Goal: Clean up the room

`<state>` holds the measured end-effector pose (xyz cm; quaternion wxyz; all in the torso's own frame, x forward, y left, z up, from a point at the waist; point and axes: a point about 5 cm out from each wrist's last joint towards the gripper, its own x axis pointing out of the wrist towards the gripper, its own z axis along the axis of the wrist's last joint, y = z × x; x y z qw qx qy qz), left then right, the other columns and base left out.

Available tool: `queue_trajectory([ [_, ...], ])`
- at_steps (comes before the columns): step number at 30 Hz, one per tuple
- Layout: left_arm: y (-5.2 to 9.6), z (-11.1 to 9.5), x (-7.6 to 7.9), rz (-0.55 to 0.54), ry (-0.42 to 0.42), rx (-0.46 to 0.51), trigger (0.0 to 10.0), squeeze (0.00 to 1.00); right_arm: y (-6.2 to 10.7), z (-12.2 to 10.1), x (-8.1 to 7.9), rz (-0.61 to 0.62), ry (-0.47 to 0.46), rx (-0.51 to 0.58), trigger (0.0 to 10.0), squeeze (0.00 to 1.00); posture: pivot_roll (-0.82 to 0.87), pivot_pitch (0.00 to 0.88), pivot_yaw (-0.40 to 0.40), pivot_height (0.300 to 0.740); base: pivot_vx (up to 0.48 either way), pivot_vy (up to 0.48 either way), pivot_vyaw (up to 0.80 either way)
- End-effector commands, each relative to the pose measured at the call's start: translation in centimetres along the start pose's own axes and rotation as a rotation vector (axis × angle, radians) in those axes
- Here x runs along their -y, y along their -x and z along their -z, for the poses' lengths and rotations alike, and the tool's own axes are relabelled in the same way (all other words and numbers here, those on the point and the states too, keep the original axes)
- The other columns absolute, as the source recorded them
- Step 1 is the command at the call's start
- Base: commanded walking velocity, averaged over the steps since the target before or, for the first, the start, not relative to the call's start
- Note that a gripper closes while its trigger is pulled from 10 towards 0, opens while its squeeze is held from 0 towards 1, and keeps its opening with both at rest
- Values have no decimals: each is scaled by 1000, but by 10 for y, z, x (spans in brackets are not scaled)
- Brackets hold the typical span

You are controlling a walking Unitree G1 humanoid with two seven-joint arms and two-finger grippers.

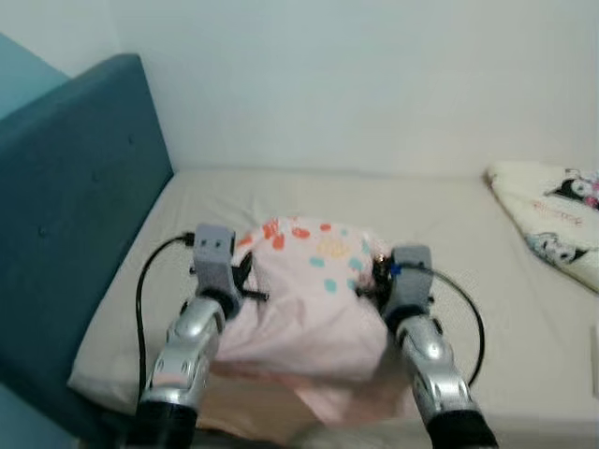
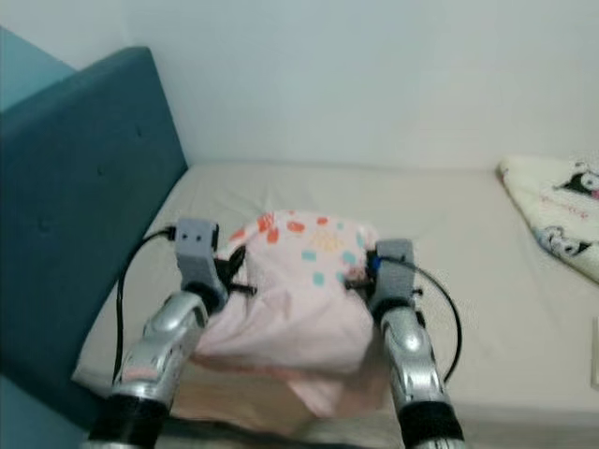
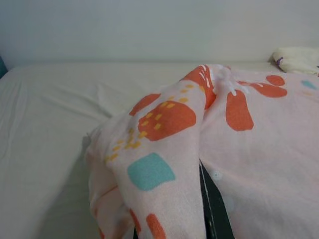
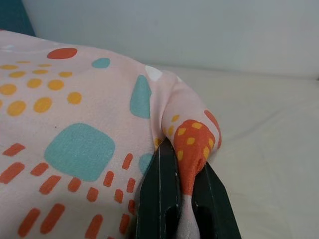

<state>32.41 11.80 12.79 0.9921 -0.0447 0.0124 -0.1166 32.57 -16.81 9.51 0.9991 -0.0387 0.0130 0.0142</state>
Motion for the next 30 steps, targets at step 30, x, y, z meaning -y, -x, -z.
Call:
queue_trajectory([
  [30,-3,-17,-1,25,-30,81,10000,0,2,-9,0,6,2,77,10000,0,17,0,-20,740,0,50,0],
])
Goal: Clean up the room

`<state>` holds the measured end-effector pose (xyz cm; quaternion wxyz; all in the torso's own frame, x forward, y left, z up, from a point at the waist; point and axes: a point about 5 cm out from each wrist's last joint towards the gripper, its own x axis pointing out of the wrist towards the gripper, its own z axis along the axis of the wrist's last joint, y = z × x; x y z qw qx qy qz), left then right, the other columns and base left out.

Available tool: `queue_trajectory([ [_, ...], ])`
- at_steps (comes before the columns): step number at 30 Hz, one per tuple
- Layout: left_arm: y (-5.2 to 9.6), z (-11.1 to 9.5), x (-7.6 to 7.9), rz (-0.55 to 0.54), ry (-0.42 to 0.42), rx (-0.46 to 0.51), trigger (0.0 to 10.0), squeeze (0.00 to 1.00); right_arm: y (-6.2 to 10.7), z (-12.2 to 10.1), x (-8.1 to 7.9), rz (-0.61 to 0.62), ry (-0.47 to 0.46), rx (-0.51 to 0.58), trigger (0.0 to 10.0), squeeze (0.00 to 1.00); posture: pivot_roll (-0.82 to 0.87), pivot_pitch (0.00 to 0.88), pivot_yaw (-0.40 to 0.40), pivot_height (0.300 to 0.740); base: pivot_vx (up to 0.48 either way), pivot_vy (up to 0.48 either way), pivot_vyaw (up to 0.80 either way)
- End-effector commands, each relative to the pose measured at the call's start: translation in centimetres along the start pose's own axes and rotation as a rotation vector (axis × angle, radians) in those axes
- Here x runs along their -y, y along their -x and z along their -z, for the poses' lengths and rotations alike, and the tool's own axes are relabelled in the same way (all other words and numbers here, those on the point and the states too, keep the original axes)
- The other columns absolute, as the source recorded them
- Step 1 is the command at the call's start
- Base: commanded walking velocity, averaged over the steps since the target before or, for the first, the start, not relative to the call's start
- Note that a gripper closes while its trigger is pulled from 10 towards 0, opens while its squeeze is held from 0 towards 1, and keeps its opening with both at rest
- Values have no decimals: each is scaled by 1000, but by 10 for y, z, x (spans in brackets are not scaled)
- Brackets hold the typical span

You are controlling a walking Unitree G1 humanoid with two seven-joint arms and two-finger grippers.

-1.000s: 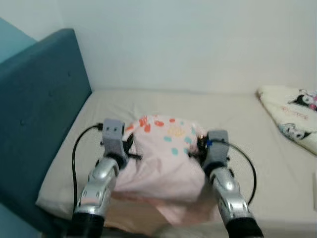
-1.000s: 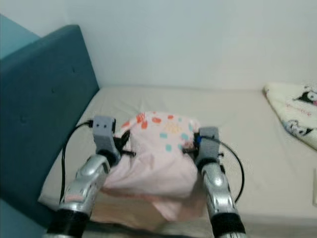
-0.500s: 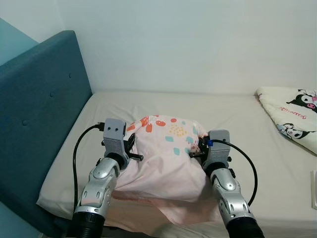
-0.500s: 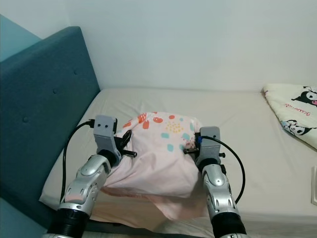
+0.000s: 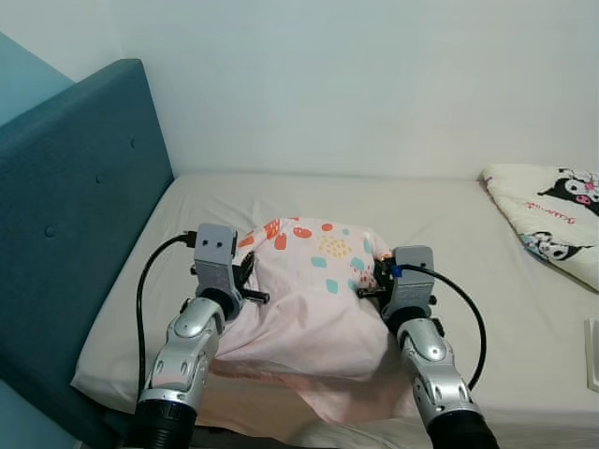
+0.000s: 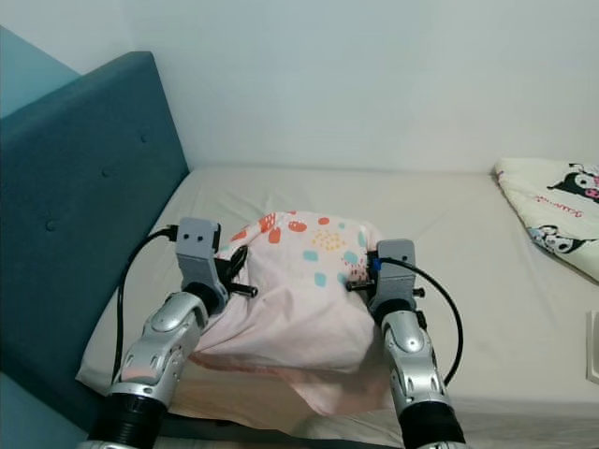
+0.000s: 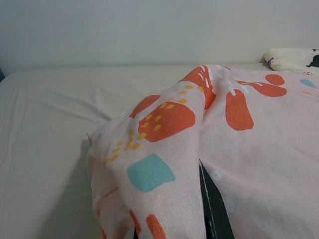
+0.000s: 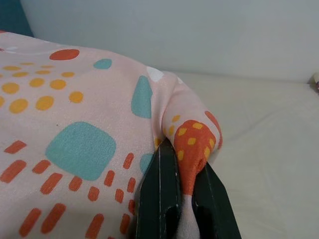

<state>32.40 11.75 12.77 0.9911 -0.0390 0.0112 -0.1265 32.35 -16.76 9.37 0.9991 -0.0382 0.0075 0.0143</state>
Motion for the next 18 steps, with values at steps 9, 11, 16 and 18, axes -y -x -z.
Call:
queue_trajectory([
  [9,-4,-21,1,31,-36,95,10000,0,-1,-10,2,16,0,69,10000,0,17,0,-15,740,0,357,0],
  [11,-4,-21,2,37,-37,96,10000,0,0,-9,2,19,-2,68,10000,0,16,0,-14,740,0,354,0],
  [16,-4,-21,3,43,-37,96,10000,0,1,-9,3,23,-4,67,10000,0,15,0,-11,740,0,358,0],
  [18,-4,-22,4,44,-37,97,10000,0,1,-9,3,25,-5,68,10000,0,15,0,-10,740,0,360,0],
])
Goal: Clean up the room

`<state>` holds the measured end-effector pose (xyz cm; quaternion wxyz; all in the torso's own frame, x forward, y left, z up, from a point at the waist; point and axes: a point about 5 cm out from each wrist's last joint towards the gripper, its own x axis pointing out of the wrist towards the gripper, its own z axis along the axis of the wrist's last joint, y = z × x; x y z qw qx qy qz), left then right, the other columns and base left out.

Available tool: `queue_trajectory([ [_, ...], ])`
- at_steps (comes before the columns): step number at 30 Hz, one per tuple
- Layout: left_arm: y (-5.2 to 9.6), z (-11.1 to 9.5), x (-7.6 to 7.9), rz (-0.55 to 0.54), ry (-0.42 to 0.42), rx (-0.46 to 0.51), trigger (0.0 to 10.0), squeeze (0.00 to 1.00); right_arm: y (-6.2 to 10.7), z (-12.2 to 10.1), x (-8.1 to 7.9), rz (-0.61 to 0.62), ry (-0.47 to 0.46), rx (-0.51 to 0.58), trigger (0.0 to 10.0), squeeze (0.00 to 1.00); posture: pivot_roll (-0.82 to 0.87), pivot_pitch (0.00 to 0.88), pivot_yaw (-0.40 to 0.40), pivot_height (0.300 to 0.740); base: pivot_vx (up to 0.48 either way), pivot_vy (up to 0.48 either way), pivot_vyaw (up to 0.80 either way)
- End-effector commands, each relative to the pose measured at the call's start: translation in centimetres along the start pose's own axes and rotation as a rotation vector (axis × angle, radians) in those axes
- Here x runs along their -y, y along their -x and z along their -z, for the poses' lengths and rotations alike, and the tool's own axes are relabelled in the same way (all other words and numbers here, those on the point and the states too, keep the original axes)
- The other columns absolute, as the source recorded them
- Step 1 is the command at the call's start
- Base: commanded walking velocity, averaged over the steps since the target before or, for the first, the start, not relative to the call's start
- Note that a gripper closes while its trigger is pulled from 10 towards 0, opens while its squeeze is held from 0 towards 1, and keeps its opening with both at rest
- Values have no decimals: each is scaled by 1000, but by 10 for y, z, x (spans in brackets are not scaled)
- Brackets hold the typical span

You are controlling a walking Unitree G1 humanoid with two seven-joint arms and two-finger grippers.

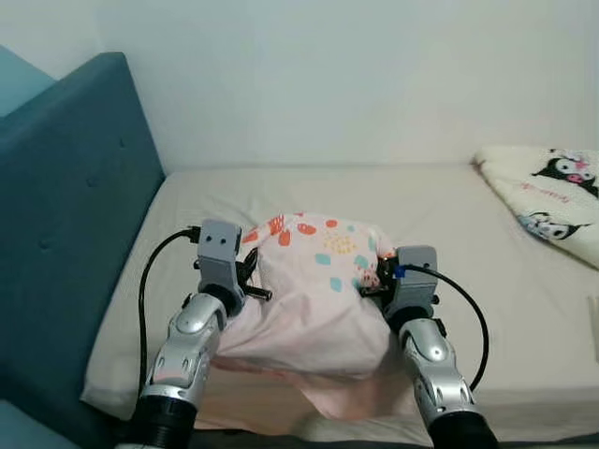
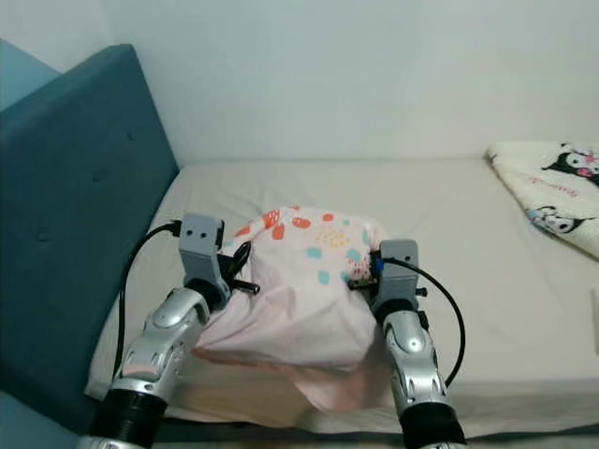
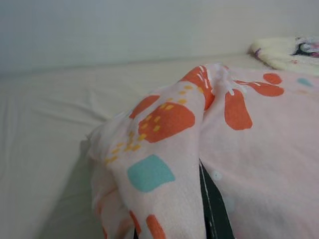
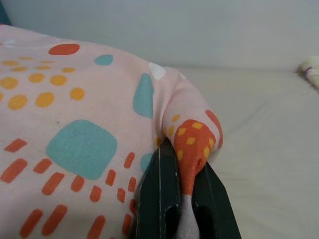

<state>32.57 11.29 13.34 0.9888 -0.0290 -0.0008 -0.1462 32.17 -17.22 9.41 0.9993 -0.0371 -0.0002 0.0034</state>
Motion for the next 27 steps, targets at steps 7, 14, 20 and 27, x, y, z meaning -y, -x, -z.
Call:
queue_trajectory([
  [7,-2,-16,-2,2,-18,77,10000,0,-1,-8,-2,5,-7,53,10000,0,19,0,-10,740,0,363,0],
  [14,-1,-17,-3,0,-20,77,10000,0,-1,-8,-2,5,-11,54,10000,0,21,0,-9,740,0,365,0],
  [20,-3,-20,3,20,-39,83,10000,0,-1,-8,-2,9,-14,55,10000,0,21,0,-5,740,0,34,0],
  [27,-5,-20,7,28,-45,82,10000,0,-1,-8,-1,16,-18,55,10000,0,22,0,1,740,0,-480,0],
])
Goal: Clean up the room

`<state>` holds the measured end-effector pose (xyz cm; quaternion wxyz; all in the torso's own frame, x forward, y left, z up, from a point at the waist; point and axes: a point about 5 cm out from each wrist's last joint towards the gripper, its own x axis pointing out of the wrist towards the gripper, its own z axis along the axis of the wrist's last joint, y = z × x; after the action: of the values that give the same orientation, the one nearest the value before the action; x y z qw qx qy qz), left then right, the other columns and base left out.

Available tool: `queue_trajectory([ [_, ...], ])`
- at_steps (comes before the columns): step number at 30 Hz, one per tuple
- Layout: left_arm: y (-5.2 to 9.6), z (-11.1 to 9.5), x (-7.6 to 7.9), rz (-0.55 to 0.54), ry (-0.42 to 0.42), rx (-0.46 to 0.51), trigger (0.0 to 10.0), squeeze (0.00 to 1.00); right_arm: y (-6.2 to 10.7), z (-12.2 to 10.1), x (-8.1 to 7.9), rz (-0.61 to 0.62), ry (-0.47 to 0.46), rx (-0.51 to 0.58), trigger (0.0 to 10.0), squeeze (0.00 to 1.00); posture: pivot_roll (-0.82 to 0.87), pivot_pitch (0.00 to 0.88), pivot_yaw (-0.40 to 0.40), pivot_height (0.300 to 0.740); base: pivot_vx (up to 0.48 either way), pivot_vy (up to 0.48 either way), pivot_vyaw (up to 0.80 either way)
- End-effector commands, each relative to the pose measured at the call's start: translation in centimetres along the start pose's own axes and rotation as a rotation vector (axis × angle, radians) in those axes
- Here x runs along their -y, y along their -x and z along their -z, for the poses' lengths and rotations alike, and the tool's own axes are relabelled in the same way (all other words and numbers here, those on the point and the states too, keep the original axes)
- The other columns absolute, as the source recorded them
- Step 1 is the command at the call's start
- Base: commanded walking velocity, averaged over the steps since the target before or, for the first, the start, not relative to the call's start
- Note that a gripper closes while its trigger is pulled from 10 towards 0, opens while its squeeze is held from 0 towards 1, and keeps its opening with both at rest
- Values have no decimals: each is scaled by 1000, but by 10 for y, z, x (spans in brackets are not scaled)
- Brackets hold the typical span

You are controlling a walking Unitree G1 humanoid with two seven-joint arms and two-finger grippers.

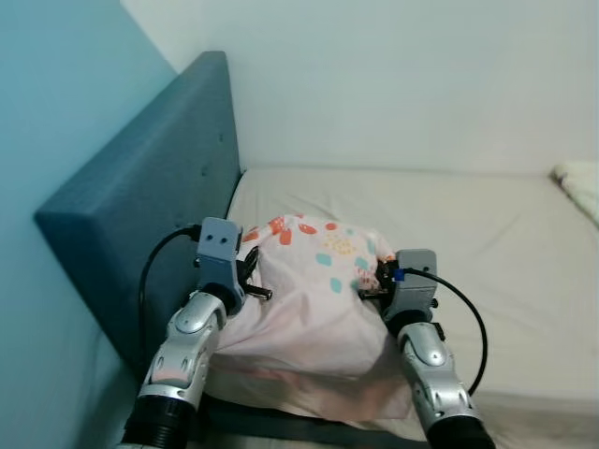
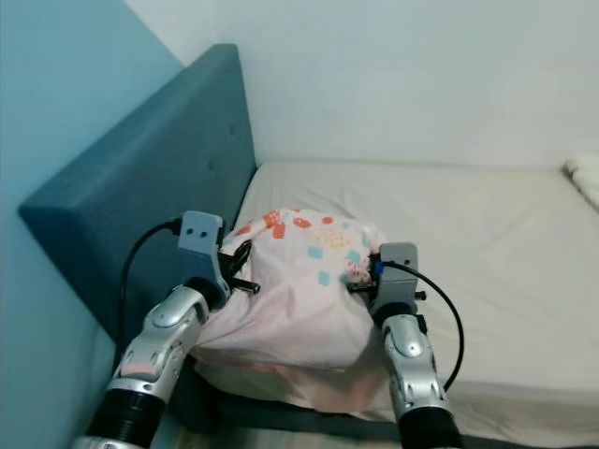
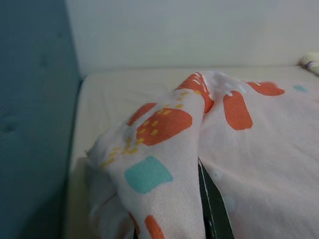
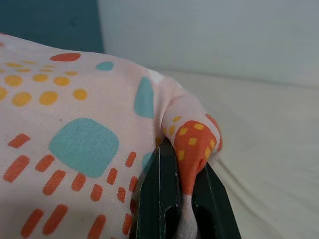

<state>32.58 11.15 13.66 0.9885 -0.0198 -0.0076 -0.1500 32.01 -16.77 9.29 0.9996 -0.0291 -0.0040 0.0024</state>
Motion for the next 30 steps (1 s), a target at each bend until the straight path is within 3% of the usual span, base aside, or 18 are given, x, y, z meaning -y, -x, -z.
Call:
queue_trajectory([
  [1,-5,-17,6,21,-25,71,10000,0,-2,-9,4,16,-3,48,10000,0,23,0,2,740,0,-480,0],
  [9,-7,-18,13,49,-36,70,10000,0,-1,-8,5,25,-8,48,10000,0,25,0,7,740,0,-60,0],
  [30,-7,-21,9,29,-9,97,10000,0,-2,-11,7,32,-24,62,10000,0,18,0,12,740,0,0,0],
])
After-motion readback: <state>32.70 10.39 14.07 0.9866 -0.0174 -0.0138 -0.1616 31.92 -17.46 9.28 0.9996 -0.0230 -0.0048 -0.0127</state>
